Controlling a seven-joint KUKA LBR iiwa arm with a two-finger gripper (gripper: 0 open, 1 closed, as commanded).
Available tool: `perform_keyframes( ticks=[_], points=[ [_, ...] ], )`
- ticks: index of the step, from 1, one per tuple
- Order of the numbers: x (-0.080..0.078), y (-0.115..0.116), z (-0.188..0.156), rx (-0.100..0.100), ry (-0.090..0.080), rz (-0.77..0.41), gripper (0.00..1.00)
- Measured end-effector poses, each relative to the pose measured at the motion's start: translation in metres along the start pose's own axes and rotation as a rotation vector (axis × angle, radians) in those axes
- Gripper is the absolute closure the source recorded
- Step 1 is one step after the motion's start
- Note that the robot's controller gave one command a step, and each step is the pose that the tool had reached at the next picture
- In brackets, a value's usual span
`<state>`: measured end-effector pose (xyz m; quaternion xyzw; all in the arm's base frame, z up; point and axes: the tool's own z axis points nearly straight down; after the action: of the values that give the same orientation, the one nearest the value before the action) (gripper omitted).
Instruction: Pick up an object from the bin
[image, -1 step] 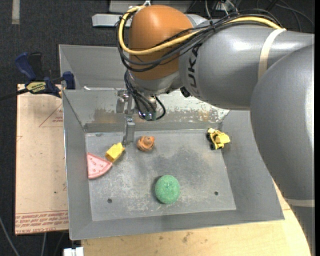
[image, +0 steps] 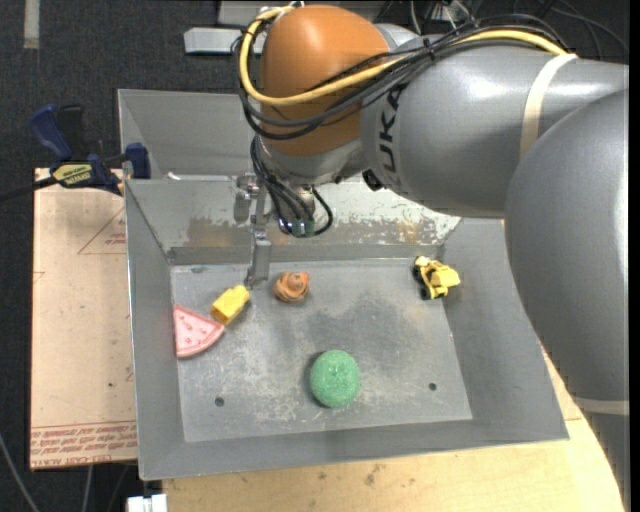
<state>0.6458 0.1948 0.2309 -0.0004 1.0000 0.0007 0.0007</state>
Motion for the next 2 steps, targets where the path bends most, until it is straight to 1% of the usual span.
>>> perform_keyframes(
  ticks=[1,2],
  points=[
    [0.009,-0.005,0.051,0.0,-0.003,-0.096,0.0],
    [0.019,-0.017,0.078,0.0,0.006,-0.402,0.0]
  ],
)
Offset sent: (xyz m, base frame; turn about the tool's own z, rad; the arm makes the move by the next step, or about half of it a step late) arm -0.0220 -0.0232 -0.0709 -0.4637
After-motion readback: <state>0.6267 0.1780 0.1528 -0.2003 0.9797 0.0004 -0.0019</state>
